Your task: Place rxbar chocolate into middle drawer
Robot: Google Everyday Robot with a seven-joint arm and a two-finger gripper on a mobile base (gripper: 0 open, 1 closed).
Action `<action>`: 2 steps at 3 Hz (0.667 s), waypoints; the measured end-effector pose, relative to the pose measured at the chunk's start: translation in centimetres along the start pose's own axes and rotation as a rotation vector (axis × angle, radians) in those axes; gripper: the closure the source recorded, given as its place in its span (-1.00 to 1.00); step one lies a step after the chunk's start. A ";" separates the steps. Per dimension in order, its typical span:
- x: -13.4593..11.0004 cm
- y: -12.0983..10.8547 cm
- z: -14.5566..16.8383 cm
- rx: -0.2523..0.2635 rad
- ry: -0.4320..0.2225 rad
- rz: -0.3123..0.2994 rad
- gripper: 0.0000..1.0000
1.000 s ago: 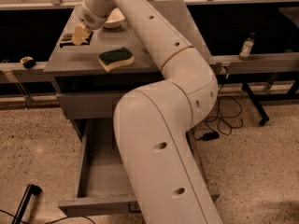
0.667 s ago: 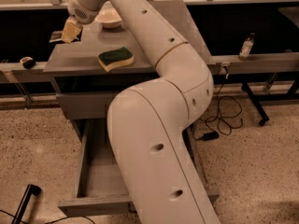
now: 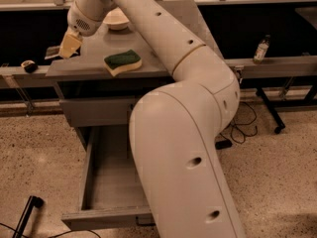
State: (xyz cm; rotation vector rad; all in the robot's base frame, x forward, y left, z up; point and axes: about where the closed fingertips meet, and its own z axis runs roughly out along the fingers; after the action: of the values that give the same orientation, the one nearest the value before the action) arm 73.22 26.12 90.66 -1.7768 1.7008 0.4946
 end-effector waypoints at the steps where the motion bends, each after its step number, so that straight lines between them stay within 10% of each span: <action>1: 1.4 3.4 -1.9 -0.045 -0.001 0.011 1.00; 2: 0.5 7.0 -8.3 0.024 -0.073 0.025 1.00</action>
Offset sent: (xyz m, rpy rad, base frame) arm -0.1879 -0.1630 -0.0327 0.0277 0.0693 -0.1343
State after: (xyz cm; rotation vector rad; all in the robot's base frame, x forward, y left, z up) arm 65.16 20.43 95.15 -1.7015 1.6737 0.5416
